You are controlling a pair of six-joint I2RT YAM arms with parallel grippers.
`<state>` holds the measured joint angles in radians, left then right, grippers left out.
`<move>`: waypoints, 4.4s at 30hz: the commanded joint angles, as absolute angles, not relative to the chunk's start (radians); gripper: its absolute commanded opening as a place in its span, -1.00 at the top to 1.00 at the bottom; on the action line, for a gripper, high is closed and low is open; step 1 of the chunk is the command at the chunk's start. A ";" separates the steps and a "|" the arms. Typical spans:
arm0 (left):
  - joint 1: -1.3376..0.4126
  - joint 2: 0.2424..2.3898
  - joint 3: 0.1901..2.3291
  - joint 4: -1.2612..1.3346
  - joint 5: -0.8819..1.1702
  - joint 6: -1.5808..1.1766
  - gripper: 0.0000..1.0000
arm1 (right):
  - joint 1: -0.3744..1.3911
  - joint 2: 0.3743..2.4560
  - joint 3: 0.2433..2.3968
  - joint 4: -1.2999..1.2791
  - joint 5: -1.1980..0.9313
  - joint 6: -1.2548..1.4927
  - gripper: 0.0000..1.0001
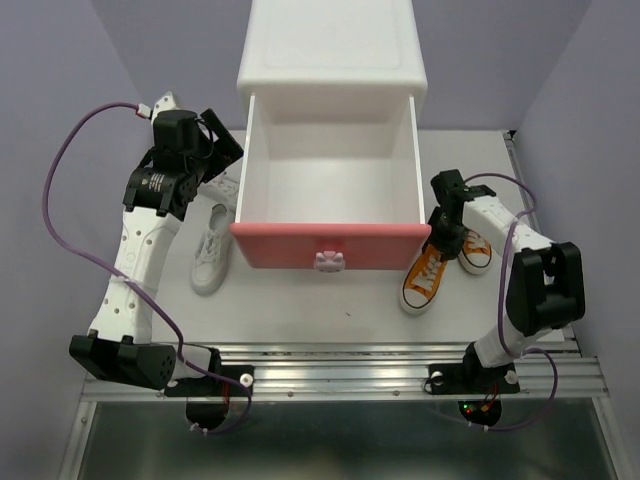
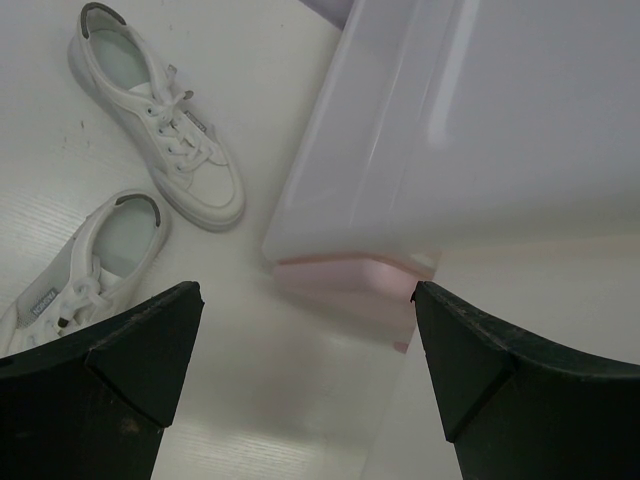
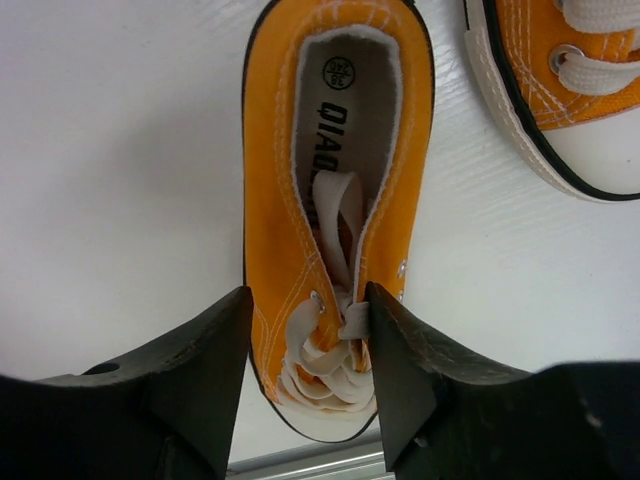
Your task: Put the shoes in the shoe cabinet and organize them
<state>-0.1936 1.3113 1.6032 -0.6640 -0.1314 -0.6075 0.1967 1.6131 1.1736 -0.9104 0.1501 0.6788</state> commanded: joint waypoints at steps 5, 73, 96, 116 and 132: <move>-0.187 1.312 1.611 -0.670 -0.130 -0.597 -0.97 | 0.195 1.598 1.114 -0.876 0.167 0.701 0.32; -0.184 1.341 1.640 -0.730 -0.089 -0.626 -0.97 | 0.159 1.809 2.565 0.147 -0.273 0.954 0.99; -0.184 1.333 1.600 -0.729 -0.127 -0.650 -0.97 | 0.603 1.700 2.378 -0.400 -0.465 0.657 0.99; -0.184 1.302 1.548 -0.729 -0.135 -0.647 -0.97 | 0.738 1.672 2.346 -0.693 -0.361 0.473 0.99; -0.184 1.325 1.557 -0.715 -0.146 -0.663 -0.97 | 0.831 1.700 2.342 -0.772 0.058 0.514 0.99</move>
